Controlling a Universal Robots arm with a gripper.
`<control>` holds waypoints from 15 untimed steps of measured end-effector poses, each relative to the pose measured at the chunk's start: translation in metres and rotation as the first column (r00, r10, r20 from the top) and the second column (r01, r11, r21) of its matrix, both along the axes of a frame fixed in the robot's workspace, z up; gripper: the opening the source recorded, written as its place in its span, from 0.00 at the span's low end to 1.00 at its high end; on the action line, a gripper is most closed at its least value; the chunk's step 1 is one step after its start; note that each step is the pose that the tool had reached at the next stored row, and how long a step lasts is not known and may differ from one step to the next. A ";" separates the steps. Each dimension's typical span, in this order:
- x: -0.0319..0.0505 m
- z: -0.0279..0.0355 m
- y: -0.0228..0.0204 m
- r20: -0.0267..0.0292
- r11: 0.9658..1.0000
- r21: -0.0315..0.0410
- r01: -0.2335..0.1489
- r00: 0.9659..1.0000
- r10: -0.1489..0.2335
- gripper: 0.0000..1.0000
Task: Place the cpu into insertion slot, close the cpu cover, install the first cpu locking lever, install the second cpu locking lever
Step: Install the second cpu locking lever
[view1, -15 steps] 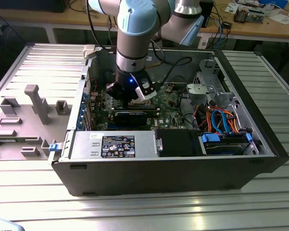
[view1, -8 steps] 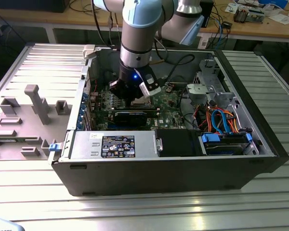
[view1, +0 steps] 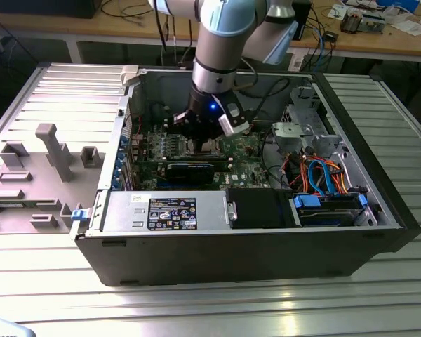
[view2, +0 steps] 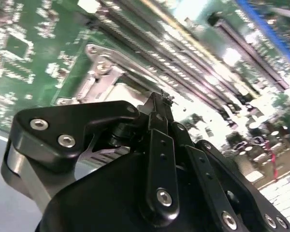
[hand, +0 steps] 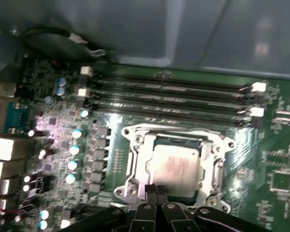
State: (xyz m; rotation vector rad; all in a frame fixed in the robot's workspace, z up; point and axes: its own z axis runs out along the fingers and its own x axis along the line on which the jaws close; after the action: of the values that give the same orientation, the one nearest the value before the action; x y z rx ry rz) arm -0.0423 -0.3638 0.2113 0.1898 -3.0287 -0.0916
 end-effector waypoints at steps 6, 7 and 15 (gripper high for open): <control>0.0085 0.0093 0.0107 -0.001 1.000 0.000 0.000 1.000 0.000 0.11; 0.0087 0.0145 0.0114 -0.001 1.000 0.000 0.000 1.000 0.000 0.11; 0.0092 0.0390 0.0125 -0.001 1.000 -0.004 0.000 1.000 0.000 0.11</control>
State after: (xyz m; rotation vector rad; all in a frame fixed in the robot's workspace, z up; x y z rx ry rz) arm -0.0331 -0.3512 0.2503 0.1893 -3.0279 -0.0861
